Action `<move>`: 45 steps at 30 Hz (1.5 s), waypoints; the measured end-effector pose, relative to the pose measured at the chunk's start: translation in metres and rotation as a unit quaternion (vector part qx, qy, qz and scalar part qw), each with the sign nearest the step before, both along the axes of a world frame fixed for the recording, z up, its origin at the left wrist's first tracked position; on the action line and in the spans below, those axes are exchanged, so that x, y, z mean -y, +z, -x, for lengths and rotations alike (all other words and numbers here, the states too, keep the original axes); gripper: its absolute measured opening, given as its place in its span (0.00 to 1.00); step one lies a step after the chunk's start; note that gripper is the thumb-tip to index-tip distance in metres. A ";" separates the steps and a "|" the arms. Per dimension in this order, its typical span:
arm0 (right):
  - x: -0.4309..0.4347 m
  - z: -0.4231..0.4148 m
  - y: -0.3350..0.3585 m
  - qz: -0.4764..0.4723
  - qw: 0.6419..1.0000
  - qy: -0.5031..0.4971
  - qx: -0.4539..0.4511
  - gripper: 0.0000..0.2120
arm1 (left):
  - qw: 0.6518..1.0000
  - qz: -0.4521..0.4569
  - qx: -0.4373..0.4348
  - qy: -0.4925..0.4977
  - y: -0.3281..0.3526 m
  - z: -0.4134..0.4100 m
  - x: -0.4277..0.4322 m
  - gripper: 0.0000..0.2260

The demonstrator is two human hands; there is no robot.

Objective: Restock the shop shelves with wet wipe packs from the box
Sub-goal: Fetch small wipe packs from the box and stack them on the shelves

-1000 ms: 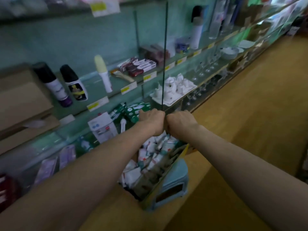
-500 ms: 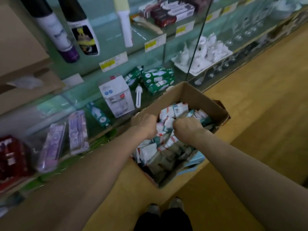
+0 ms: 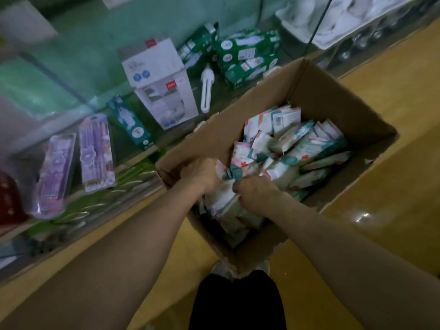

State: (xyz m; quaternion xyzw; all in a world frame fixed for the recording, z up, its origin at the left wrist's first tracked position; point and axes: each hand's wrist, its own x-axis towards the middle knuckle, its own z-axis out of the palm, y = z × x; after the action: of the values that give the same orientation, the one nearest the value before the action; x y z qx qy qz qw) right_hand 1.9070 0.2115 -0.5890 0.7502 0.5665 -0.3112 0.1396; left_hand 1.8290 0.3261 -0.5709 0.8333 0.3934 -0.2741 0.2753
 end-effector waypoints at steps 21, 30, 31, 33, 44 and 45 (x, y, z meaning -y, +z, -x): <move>-0.011 0.024 -0.039 0.027 0.997 -0.033 -0.063 0.16 | 0.987 0.074 0.061 0.129 -0.043 0.014 -0.004 0.17; -0.027 -0.022 -0.020 -0.184 0.749 -0.554 -0.313 0.08 | 0.937 0.180 0.039 0.297 -0.038 0.012 -0.010 0.22; -0.027 -0.022 -0.018 -0.194 0.716 -0.583 -0.331 0.07 | 0.920 0.209 0.028 0.330 -0.035 0.011 -0.010 0.22; -0.028 -0.020 -0.014 -0.206 0.672 -0.610 -0.365 0.09 | 0.873 0.298 0.014 0.386 -0.032 0.010 -0.013 0.23; -0.025 0.012 -0.038 -0.060 0.837 -0.486 -0.245 0.24 | 0.934 0.122 0.124 0.311 -0.040 0.011 -0.008 0.20; -0.023 0.017 -0.039 -0.030 0.868 -0.447 -0.212 0.24 | 0.962 0.059 0.123 0.238 -0.038 0.012 -0.005 0.20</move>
State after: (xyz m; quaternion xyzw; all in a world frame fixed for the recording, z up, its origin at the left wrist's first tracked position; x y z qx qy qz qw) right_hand 1.8902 0.2349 -0.6282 0.8428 0.1959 -0.4748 -0.1610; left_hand 1.8165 0.3316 -0.6088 0.7249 0.5272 -0.1188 0.4272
